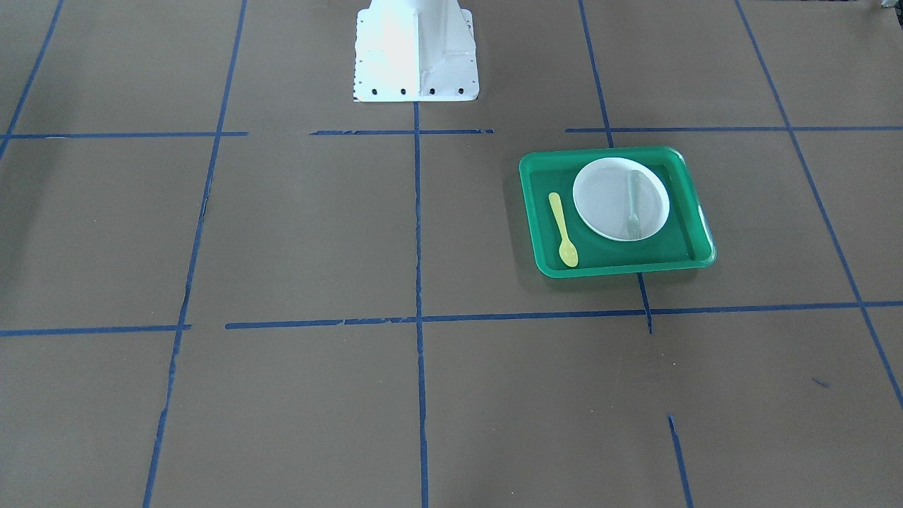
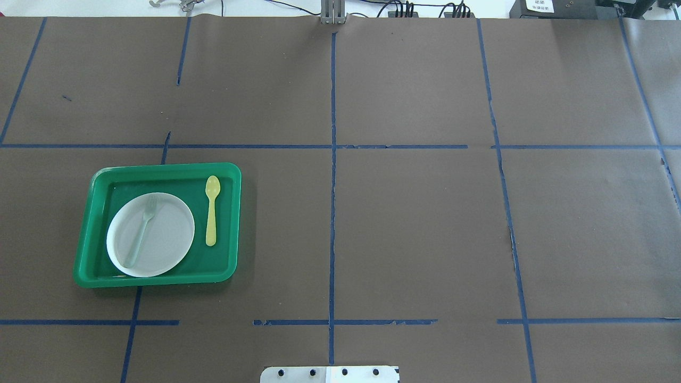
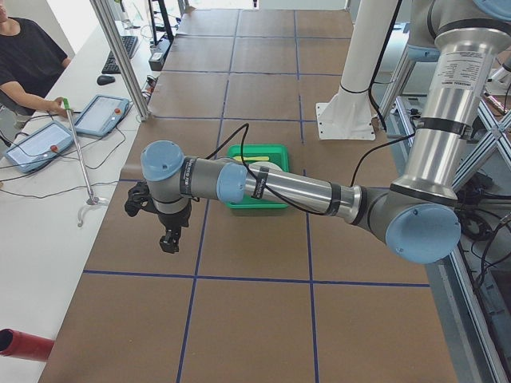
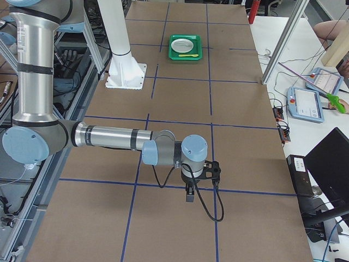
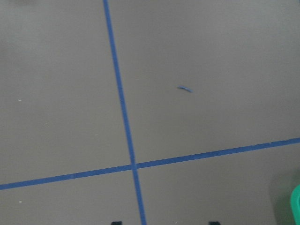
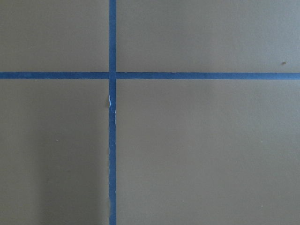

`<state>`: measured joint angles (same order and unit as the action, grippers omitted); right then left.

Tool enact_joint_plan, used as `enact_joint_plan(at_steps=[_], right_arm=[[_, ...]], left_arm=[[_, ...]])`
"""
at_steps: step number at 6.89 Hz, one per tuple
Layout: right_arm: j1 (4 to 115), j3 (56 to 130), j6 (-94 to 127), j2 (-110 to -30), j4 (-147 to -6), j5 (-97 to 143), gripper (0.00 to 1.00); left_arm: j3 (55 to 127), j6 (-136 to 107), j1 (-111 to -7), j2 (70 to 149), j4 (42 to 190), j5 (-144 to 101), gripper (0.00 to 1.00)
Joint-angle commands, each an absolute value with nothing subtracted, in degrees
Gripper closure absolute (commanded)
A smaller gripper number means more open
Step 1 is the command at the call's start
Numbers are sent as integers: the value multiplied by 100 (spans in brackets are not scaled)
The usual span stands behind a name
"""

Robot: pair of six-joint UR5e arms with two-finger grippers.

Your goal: Place spoon

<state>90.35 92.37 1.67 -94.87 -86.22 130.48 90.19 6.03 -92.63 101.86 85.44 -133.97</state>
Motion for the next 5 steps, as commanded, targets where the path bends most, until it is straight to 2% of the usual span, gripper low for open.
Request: enact_joint_plan(at_steps=[1, 5], right_arm=[[9035, 9229, 167, -9492, -8622, 13052, 0], [9035, 9229, 167, -9492, -8622, 13052, 0]], left_arm=[[9358, 624, -9290, 9759, 8822, -13447, 0], [9211, 650, -9290, 9536, 8939, -13421, 0]])
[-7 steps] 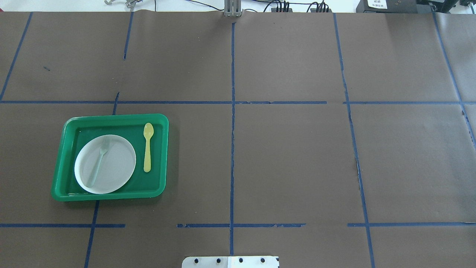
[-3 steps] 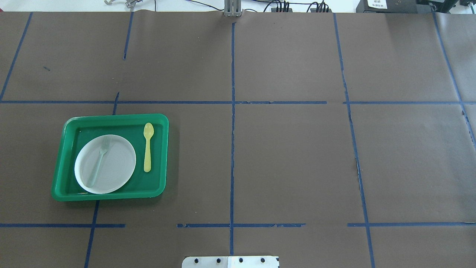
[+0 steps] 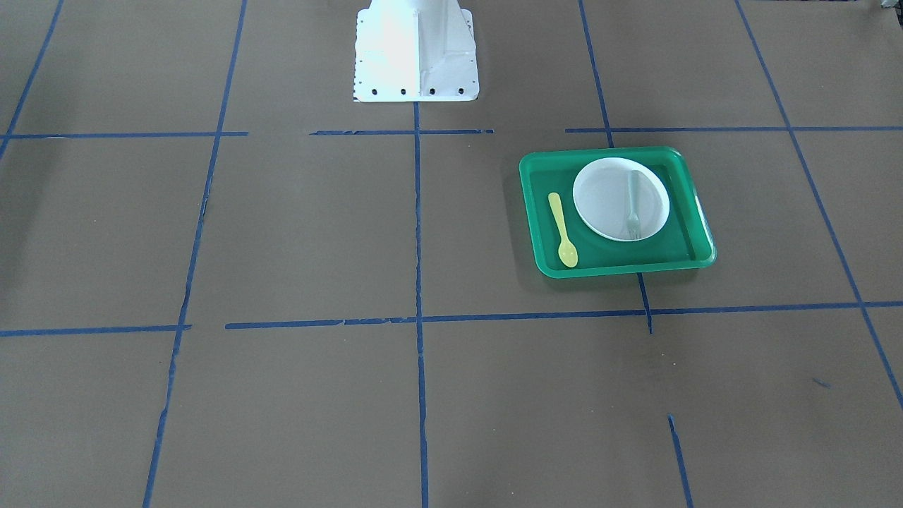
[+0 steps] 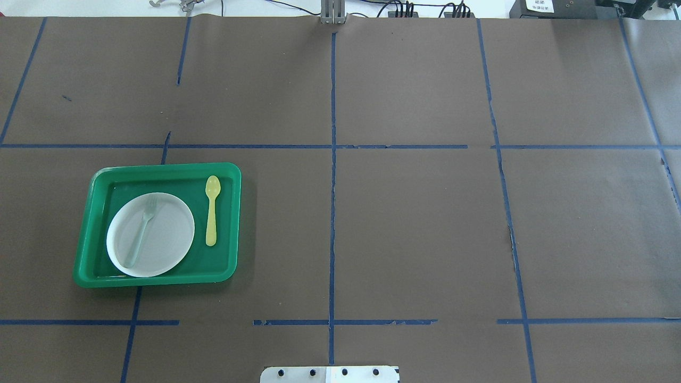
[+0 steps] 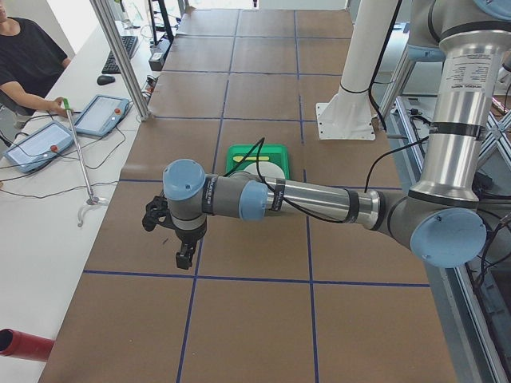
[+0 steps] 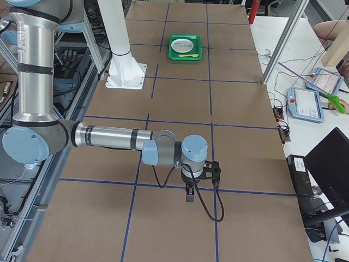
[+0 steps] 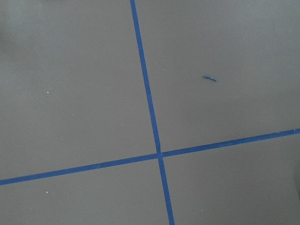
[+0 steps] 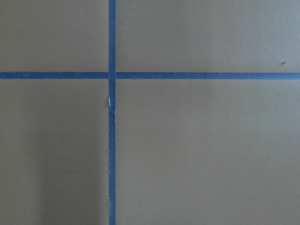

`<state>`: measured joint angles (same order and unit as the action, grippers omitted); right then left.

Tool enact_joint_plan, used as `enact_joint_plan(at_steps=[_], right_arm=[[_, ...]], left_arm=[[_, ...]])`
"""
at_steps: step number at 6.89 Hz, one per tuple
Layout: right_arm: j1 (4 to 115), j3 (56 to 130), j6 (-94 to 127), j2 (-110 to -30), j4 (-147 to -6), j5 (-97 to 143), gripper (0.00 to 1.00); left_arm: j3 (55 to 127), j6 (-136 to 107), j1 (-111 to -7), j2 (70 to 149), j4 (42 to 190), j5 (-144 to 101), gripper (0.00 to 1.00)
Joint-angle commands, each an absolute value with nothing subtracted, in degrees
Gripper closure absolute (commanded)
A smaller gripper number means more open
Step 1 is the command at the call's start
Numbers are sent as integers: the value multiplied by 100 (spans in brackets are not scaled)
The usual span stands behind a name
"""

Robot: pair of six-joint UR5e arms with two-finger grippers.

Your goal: Place spoon

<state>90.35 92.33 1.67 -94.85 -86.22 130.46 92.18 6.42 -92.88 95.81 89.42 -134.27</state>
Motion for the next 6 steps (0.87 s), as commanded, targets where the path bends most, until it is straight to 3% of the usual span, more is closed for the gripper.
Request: enact_joint_plan(at_steps=[1, 6], right_arm=[[9035, 9237, 167, -9483, -8622, 13052, 0], [9035, 9237, 167, -9483, -8622, 13052, 0]], left_arm=[[9281, 650, -9307, 9536, 8886, -13412, 0], [9246, 659, -9272, 9659, 8728, -13421, 0]])
